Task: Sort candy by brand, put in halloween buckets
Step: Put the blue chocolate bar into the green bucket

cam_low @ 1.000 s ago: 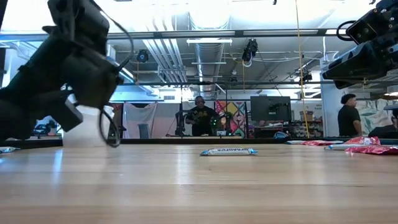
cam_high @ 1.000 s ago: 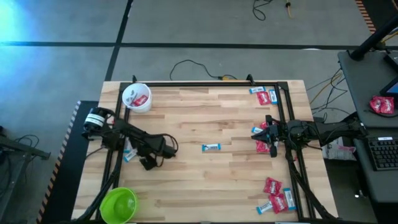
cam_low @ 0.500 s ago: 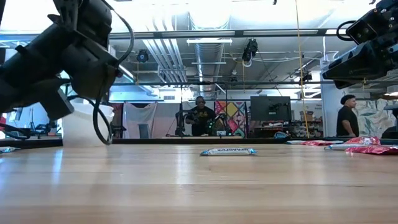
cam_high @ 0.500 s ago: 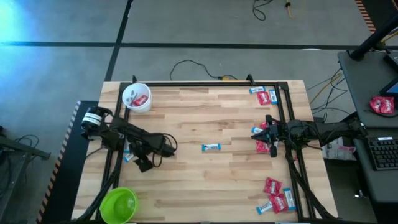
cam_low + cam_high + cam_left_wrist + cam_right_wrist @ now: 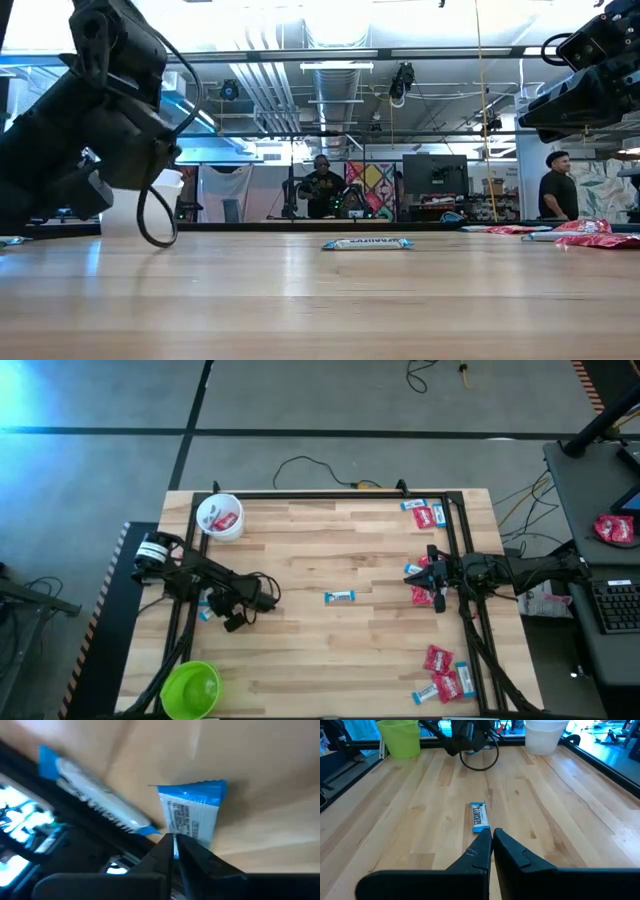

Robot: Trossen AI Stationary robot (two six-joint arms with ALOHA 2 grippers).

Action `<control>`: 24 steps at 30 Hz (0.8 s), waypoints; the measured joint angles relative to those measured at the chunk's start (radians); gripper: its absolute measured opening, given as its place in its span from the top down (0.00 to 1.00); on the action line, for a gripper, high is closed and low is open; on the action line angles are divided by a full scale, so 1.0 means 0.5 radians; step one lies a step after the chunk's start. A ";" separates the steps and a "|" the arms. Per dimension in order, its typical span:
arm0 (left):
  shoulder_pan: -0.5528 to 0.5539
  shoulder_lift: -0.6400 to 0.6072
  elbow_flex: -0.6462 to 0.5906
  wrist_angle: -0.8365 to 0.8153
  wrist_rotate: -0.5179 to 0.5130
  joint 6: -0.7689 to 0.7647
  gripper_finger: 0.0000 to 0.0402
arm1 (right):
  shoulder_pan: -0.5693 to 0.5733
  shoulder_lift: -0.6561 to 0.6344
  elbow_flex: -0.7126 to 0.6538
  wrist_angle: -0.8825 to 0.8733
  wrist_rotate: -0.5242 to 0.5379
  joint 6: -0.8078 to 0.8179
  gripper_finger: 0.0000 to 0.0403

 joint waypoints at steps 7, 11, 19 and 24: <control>-0.002 0.013 0.233 0.098 -0.148 -0.008 1.00 | 0.000 0.000 0.000 0.001 0.001 0.000 0.98; -0.005 0.014 0.450 0.264 -0.390 -0.008 1.00 | 0.000 0.000 0.000 0.000 0.000 0.000 0.98; -0.126 0.024 0.750 0.804 -0.730 0.318 0.99 | 0.000 0.000 0.000 0.000 0.000 0.000 0.98; -0.238 0.023 0.905 0.916 -0.977 0.377 0.97 | 0.000 0.000 0.000 0.000 0.000 0.000 0.98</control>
